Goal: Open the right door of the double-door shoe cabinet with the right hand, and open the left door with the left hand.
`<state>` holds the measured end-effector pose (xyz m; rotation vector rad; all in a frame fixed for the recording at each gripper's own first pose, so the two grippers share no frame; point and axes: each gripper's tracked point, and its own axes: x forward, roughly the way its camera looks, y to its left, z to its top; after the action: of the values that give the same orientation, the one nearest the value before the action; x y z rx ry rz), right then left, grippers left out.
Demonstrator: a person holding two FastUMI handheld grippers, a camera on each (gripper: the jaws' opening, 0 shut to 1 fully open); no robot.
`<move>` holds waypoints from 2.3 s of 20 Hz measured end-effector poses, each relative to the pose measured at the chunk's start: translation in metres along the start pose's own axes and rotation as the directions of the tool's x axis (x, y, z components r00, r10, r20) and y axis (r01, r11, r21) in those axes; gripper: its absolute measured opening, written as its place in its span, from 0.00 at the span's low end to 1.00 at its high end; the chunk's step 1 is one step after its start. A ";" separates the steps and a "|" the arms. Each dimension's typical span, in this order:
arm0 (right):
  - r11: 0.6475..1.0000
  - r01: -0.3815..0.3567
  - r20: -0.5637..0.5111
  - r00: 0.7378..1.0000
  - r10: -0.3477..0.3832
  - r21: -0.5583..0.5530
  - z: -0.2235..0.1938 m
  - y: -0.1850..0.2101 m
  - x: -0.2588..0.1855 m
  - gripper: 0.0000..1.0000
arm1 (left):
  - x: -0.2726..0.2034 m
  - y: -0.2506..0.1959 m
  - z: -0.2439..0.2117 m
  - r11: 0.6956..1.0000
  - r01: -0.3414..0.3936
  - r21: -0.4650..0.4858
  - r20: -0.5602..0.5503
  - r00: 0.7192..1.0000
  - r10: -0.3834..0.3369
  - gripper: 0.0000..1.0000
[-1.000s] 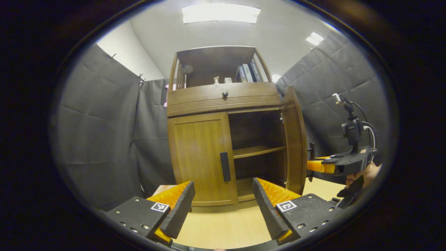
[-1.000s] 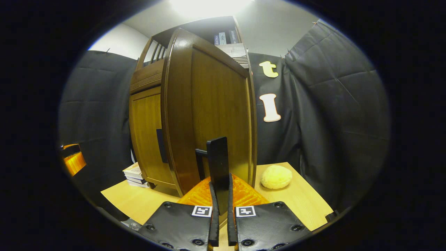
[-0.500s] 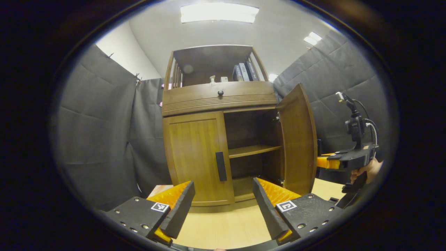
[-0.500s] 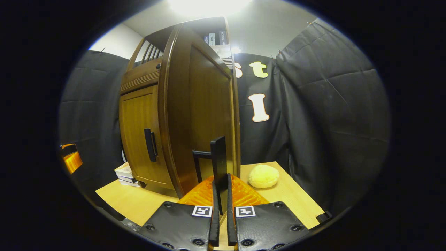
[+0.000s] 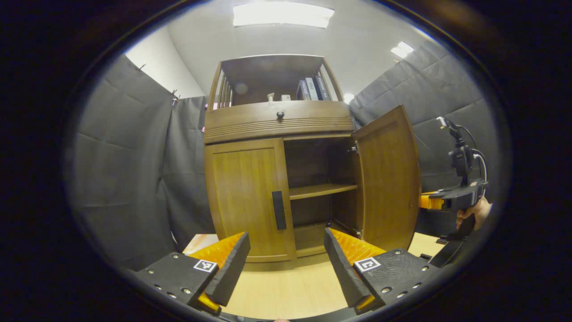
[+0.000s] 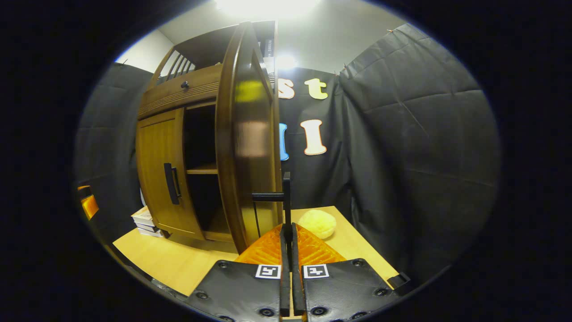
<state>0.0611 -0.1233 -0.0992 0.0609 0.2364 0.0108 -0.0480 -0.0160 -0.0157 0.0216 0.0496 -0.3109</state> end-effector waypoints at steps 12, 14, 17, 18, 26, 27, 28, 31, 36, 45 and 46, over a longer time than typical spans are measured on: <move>0.996 0.082 0.053 0.995 -0.084 0.036 0.026 -0.031 -0.060 0.69 | 0.061 0.008 -0.004 0.999 0.017 -0.038 -0.007 1.000 -0.017 0.95; 0.995 0.089 0.072 0.993 -0.092 0.048 0.033 -0.032 -0.076 0.98 | 0.079 0.014 -0.002 0.999 0.017 -0.040 -0.002 1.000 -0.017 0.95; 0.993 0.114 0.092 0.989 -0.116 0.036 0.037 -0.030 -0.095 0.98 | 0.109 0.020 -0.001 0.998 0.012 -0.054 0.012 1.000 -0.012 0.95; 0.993 0.117 0.098 0.988 -0.120 0.027 0.039 -0.028 -0.101 0.98 | 0.117 0.022 0.000 0.998 0.011 -0.055 0.016 1.000 -0.011 0.95; 0.989 0.149 0.112 0.983 -0.147 -0.011 0.041 -0.019 -0.125 0.92 | 0.182 0.040 -0.001 0.999 -0.015 -0.037 0.046 0.999 0.017 0.95; 0.988 0.152 0.109 0.983 -0.151 -0.006 0.040 -0.018 -0.127 0.92 | 0.191 0.041 -0.004 0.999 -0.014 -0.043 0.044 0.999 0.016 0.95; 0.988 0.157 0.104 0.982 -0.156 -0.004 0.037 -0.019 -0.128 0.92 | 0.198 0.042 -0.007 0.999 -0.013 -0.045 0.044 0.999 0.015 0.95; 0.984 0.181 0.089 0.980 -0.180 -0.002 0.031 -0.022 -0.136 0.92 | 0.222 0.045 -0.017 0.999 -0.019 -0.044 0.033 0.999 0.020 0.96; 0.975 0.220 0.070 0.973 -0.219 -0.003 0.024 -0.031 -0.145 0.92 | 0.257 0.047 -0.028 0.996 -0.025 -0.081 0.037 0.999 0.028 0.95; 0.978 0.208 0.046 0.977 -0.207 -0.019 0.014 -0.031 -0.149 0.98 | 0.310 0.036 -0.067 0.996 -0.048 -0.082 -0.069 0.997 0.042 0.84; 0.979 0.205 0.042 0.978 -0.204 -0.022 0.013 -0.031 -0.149 0.97 | 0.309 0.034 -0.072 0.995 -0.050 -0.085 -0.080 0.996 0.043 0.80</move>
<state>-0.0806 -0.1578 -0.0533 0.0107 0.2019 -0.1923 0.2528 -0.0757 -0.1036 -0.0516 0.1403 -0.2607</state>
